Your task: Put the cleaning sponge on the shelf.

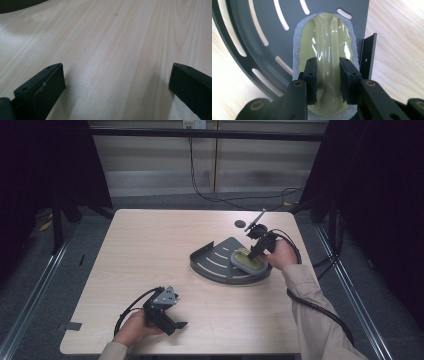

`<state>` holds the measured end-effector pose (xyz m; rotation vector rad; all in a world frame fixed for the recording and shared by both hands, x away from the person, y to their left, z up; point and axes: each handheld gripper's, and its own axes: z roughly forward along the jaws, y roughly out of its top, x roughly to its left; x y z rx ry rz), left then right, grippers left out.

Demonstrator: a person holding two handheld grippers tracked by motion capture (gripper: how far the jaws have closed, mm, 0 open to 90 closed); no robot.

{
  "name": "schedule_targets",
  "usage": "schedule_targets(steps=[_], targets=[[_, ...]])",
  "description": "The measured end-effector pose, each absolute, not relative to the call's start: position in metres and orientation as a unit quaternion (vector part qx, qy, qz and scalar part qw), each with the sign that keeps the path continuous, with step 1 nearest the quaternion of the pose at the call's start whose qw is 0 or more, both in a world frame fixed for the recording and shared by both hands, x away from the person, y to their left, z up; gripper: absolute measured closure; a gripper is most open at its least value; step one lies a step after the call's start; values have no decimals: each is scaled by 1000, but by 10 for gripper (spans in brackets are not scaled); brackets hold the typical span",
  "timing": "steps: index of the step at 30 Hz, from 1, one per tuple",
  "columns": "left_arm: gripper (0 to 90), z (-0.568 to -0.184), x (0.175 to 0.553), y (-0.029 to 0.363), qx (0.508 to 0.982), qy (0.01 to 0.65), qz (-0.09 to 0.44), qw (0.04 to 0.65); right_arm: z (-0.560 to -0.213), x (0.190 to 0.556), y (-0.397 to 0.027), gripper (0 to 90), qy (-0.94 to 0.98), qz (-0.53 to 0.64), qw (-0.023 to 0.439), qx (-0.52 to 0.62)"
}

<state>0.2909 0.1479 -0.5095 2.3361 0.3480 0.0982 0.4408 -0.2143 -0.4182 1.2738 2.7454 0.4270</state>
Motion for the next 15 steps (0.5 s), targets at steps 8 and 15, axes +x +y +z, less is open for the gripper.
schedule_targets(steps=[8, 15], targets=[[0, -510, 291, 148, 914, 136, 39, 379, -425, 439, -222, 696, 890, 138, 42, 432], [0, -510, 291, 148, 914, 137, 39, 379, -428, 437, -226, 696, 886, 137, 41, 442]])
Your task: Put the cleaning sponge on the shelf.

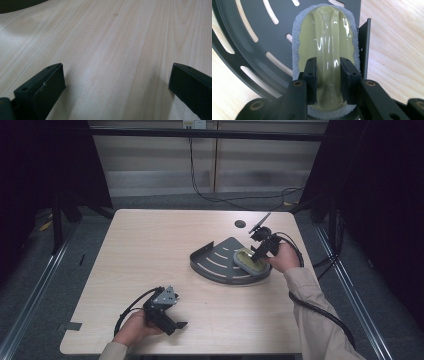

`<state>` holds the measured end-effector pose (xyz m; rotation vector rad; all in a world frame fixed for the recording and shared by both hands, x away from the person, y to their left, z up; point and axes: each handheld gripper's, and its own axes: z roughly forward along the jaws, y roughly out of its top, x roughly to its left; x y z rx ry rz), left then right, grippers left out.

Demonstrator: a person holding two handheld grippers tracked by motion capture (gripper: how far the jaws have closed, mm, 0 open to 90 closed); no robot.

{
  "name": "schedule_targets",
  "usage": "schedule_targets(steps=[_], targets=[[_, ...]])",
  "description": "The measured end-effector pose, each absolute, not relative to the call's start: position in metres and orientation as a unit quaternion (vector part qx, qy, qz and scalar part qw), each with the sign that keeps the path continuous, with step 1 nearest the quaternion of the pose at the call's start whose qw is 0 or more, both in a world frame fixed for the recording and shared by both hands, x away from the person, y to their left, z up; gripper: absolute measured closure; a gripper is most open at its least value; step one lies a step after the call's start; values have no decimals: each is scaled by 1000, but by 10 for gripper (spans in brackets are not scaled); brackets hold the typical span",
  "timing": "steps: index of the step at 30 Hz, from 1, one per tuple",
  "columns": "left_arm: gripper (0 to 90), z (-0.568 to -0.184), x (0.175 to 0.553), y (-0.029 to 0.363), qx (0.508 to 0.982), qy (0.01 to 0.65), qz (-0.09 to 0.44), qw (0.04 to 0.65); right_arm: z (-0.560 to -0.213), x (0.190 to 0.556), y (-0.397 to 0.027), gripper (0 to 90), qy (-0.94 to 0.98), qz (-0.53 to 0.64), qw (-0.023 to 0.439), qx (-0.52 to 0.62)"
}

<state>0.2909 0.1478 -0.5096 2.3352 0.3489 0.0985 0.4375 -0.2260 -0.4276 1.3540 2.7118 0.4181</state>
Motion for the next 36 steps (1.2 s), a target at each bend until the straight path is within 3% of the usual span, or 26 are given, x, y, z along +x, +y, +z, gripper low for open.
schedule_targets(steps=[36], targets=[[0, -510, 291, 148, 914, 136, 39, 379, -432, 435, -228, 682, 878, 123, 53, 460]])
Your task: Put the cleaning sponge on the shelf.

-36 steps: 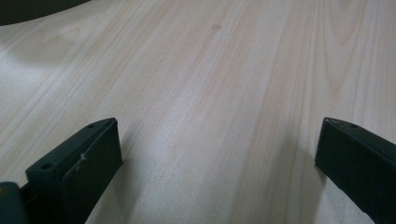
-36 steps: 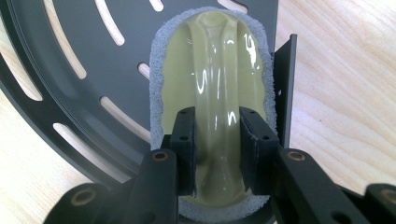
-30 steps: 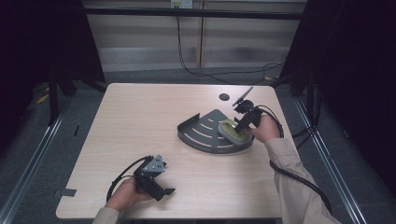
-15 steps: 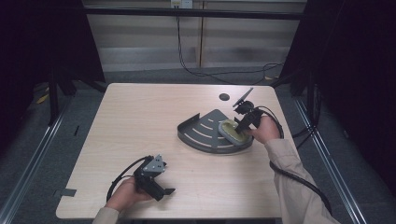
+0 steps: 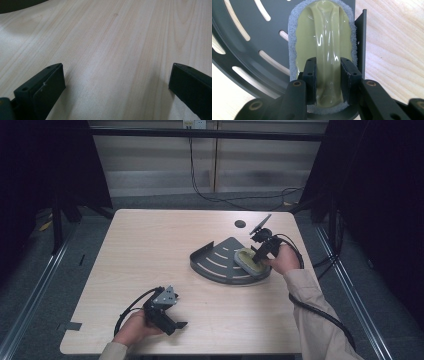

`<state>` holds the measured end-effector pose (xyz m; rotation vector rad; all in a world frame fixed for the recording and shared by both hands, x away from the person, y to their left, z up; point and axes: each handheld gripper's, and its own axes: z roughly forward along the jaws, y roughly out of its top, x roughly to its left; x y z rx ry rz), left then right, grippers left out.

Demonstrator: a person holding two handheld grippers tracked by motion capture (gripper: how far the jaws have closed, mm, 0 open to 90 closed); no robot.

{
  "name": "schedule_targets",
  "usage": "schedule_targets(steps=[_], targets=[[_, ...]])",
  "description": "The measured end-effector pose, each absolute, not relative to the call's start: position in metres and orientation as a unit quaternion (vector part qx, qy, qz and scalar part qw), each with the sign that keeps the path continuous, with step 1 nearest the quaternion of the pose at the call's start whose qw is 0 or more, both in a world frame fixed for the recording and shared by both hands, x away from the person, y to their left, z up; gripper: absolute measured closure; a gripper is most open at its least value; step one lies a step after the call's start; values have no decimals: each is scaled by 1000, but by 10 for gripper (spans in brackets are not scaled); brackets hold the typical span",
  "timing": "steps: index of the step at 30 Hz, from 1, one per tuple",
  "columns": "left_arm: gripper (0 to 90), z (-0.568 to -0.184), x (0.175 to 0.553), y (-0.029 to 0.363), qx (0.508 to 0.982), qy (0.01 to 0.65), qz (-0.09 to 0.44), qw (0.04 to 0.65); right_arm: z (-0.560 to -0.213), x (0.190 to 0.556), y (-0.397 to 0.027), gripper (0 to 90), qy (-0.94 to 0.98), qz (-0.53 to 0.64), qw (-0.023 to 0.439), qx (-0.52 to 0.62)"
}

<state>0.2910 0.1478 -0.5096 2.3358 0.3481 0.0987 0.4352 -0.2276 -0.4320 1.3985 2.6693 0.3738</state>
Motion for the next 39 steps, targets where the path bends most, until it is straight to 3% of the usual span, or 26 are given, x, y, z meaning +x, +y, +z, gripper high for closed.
schedule_targets(steps=[24, 34, 39], targets=[[0, -510, 291, 148, 914, 136, 38, 379, -422, 438, -226, 303, 882, 89, 41, 461], [0, -510, 291, 148, 914, 137, 38, 379, -418, 438, -227, 182, 881, 80, 40, 464], [0, -509, 291, 148, 914, 137, 38, 379, -414, 436, -227, 170, 884, 79, 39, 460]])
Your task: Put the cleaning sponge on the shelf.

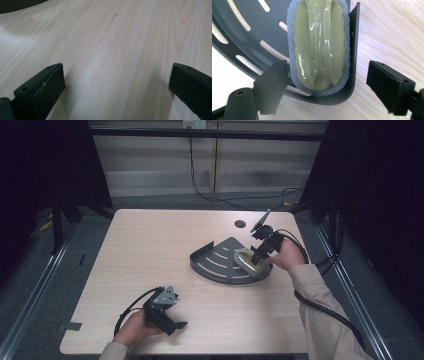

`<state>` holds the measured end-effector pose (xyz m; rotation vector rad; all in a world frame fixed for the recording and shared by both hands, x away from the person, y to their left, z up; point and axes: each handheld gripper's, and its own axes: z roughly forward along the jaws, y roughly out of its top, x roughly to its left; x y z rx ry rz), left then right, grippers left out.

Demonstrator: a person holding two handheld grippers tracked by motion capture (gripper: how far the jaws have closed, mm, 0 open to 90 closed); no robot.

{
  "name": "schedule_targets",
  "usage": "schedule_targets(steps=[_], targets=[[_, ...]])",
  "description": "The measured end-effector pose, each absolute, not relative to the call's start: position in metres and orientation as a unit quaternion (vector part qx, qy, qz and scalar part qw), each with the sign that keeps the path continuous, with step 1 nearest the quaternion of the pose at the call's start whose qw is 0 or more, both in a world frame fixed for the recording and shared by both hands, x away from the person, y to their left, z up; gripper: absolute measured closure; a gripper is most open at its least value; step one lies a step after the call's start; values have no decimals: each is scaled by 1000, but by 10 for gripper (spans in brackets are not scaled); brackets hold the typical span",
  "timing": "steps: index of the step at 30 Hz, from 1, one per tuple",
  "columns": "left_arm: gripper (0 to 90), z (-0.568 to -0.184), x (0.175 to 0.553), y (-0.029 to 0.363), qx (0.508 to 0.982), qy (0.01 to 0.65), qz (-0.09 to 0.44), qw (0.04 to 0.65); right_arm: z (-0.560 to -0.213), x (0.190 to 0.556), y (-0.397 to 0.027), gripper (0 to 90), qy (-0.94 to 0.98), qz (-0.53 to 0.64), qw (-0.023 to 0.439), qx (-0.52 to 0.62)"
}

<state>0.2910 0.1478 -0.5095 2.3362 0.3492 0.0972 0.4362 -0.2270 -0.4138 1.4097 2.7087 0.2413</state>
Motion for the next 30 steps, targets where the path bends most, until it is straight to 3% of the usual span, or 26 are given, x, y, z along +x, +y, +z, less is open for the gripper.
schedule_targets(steps=[30], targets=[[0, -509, 291, 148, 914, 137, 38, 379, -384, 411, -224, 164, 904, 85, 21, 418]])
